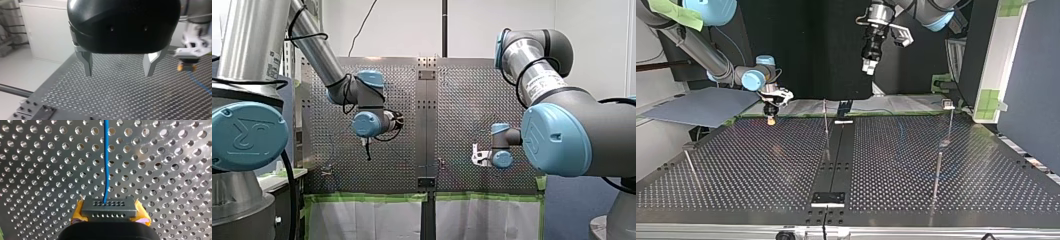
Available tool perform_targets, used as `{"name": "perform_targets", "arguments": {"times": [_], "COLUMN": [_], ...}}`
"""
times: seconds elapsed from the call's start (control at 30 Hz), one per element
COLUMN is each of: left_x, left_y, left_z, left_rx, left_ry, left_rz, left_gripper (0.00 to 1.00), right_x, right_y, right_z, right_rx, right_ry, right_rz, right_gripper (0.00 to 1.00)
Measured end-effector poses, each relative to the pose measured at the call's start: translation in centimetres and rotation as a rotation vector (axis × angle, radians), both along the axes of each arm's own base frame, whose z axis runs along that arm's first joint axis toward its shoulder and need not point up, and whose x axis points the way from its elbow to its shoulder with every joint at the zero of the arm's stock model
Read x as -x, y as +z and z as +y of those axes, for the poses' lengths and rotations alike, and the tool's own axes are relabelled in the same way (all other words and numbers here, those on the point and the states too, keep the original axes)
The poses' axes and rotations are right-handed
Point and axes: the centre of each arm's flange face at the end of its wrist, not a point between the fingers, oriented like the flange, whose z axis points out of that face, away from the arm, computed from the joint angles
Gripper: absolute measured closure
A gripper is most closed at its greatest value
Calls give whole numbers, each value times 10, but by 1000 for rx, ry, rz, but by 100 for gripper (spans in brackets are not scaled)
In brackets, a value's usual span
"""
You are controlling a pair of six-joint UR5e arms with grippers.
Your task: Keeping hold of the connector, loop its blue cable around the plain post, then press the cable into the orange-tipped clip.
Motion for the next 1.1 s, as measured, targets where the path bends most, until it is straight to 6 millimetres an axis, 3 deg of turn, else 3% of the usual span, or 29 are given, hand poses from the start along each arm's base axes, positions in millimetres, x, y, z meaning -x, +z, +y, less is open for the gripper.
{"name": "perform_targets", "arguments": {"times": [0.27,1.1], "left_x": [20,21], "left_y": [-19,-21], "left_z": [14,15], "left_rx": [-31,-33], "left_ry": [-1,-1], "left_rz": [47,50], "left_gripper": [1,1], "right_x": [-4,-4], "right_y": [-1,-1], "right_z": [2,2], "right_rx": [-12,-13], "right_ry": [-8,-9], "right_rz": [-39,-42], "right_gripper": [100,100]}}
